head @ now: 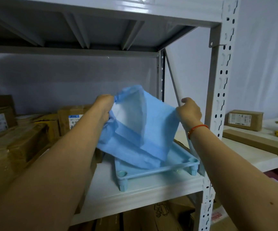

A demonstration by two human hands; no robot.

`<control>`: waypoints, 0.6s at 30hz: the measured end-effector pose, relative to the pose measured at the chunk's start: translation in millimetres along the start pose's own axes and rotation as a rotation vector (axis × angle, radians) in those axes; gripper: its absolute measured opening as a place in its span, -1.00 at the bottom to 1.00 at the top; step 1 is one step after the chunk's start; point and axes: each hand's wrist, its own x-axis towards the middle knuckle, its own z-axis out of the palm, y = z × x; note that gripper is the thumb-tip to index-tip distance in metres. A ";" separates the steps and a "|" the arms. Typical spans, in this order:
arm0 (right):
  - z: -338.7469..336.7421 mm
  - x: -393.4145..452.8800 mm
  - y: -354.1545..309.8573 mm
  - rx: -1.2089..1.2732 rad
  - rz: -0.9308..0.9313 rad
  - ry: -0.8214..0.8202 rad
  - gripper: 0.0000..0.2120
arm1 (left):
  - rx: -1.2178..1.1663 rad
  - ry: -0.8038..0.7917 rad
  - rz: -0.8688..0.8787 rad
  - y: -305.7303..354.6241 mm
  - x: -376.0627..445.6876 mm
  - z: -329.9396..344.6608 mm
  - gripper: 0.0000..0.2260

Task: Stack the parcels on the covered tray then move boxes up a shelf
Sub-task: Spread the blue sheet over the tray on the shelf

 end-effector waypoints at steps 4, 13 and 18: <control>6.0 -20.9 -20.3 0.632 -0.056 -0.329 -0.26 | -0.158 -0.154 -0.062 14.2 -13.8 10.7 -0.72; 19.2 -29.7 -15.1 0.356 -0.107 -0.408 -0.84 | -0.110 -0.083 -0.114 16.2 -29.5 0.7 -0.74; -15.7 -18.8 -28.7 0.346 -0.125 -0.375 -0.60 | 0.393 0.180 0.086 25.8 -21.2 -28.8 -0.81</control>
